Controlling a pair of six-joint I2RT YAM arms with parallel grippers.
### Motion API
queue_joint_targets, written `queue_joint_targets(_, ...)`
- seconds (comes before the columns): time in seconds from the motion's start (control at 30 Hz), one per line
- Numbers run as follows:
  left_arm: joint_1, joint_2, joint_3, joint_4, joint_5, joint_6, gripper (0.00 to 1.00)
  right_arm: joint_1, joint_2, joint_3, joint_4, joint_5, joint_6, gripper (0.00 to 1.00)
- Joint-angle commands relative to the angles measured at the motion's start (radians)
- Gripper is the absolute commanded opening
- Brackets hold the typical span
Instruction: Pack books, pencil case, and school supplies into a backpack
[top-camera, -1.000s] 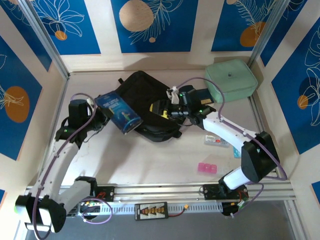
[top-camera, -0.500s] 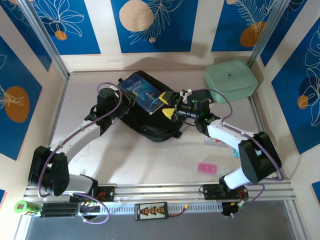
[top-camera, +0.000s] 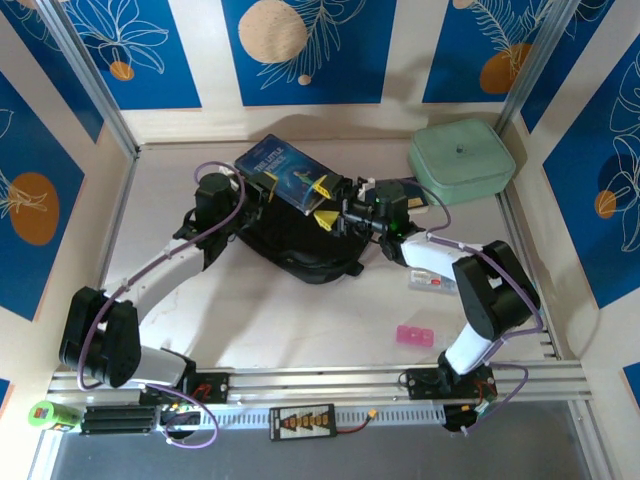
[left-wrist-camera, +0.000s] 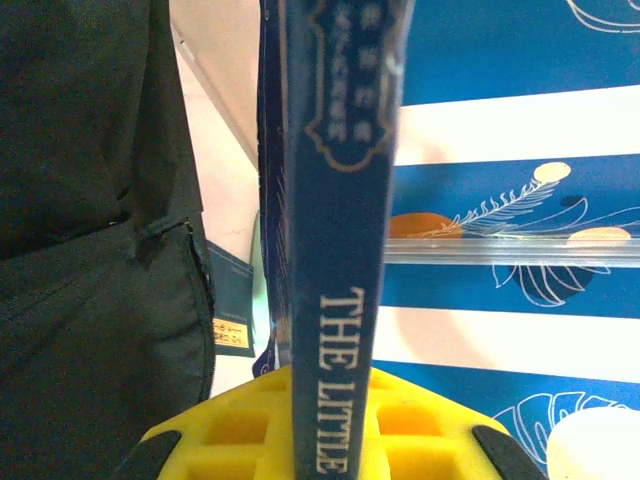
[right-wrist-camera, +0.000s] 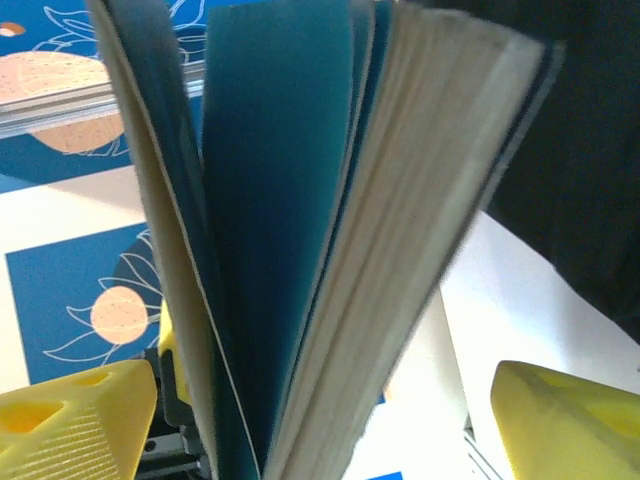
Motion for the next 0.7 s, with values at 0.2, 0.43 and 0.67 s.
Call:
queue_joint_targets(0.2,-0.014,-0.011,0.022,0.113,-0.004,-0.023,0.0,0.02,0.06,0.049,0.168,0.017,0.021,0.54)
queue_joint_targets(0.43,-0.005,-0.055,-0.062,0.09,-0.02,0.023,0.0,0.01,0.047,0.024,0.125,0.002,-0.034,0.16)
queue_joint_targets(0.67,0.009,-0.101,-0.046,-0.263,-0.01,0.289,0.55,-0.035,-0.061,-0.022,-0.084,0.004,-0.195,0.06)
